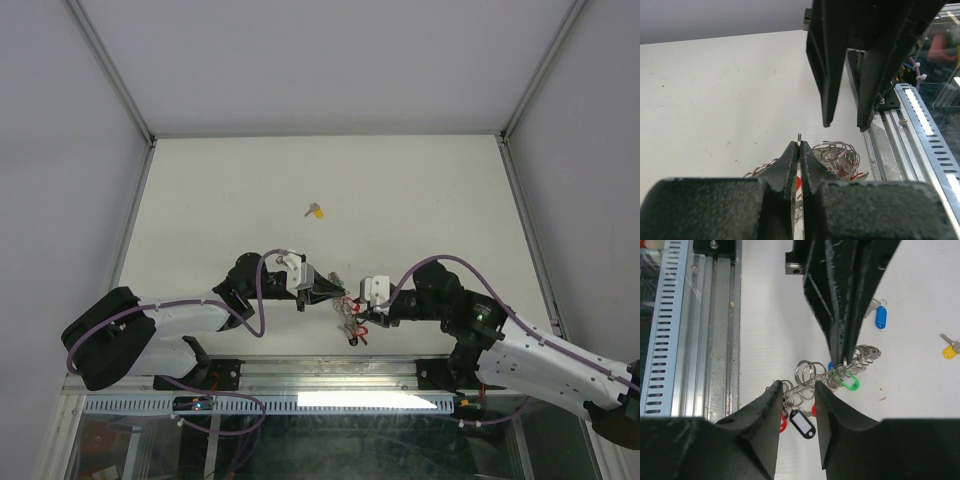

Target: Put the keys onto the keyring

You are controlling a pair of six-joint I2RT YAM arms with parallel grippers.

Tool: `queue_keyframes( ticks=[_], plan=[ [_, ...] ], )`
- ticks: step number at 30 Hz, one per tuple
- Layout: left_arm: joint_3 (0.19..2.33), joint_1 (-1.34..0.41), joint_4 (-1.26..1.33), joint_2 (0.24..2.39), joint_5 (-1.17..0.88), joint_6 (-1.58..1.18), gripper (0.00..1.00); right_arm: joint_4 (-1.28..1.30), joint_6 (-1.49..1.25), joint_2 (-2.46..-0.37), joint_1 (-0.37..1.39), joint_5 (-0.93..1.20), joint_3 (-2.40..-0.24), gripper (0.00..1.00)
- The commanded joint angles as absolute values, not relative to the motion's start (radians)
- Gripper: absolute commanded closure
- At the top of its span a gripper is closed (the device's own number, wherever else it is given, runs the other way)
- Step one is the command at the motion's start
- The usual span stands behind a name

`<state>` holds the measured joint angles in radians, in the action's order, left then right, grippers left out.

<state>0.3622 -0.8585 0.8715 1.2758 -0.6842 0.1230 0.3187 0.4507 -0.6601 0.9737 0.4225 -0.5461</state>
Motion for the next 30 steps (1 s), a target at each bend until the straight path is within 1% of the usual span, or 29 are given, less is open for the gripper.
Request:
queue_keyframes(
  ticks=[1, 6, 10, 17, 21, 24, 30],
  plan=[
    [0.381, -0.865, 0.928, 1.242, -0.666, 0.128, 1.00, 0.256, 0.534, -0.618, 1.077, 0.253, -0.524, 0.67],
    [0.376, -0.865, 0.933, 1.239, -0.652, 0.122, 1.00, 0.205, 0.576, -0.649, 1.184, 0.106, -0.506, 0.68],
    [0.377, -0.866, 0.932, 1.240, -0.649, 0.118, 1.00, 0.150, 0.597, -0.679, 1.226, 0.008, -0.494, 0.67],
    [0.380, -0.865, 0.927, 1.243, -0.644, 0.115, 1.00, 0.080, 0.625, -0.691, 1.244, -0.057, -0.469, 0.65],
    [0.382, -0.865, 0.927, 1.243, -0.642, 0.112, 1.00, 0.071, 0.618, -0.706, 1.249, -0.051, -0.465, 0.65],
    [0.382, -0.865, 0.926, 1.242, -0.643, 0.112, 1.00, 0.075, 0.606, -0.710, 1.252, -0.054, -0.468, 0.69],
    [0.379, -0.866, 0.924, 1.237, -0.641, 0.114, 1.00, 0.100, 0.580, -0.692, 1.254, -0.065, -0.481, 0.87]
  ],
)
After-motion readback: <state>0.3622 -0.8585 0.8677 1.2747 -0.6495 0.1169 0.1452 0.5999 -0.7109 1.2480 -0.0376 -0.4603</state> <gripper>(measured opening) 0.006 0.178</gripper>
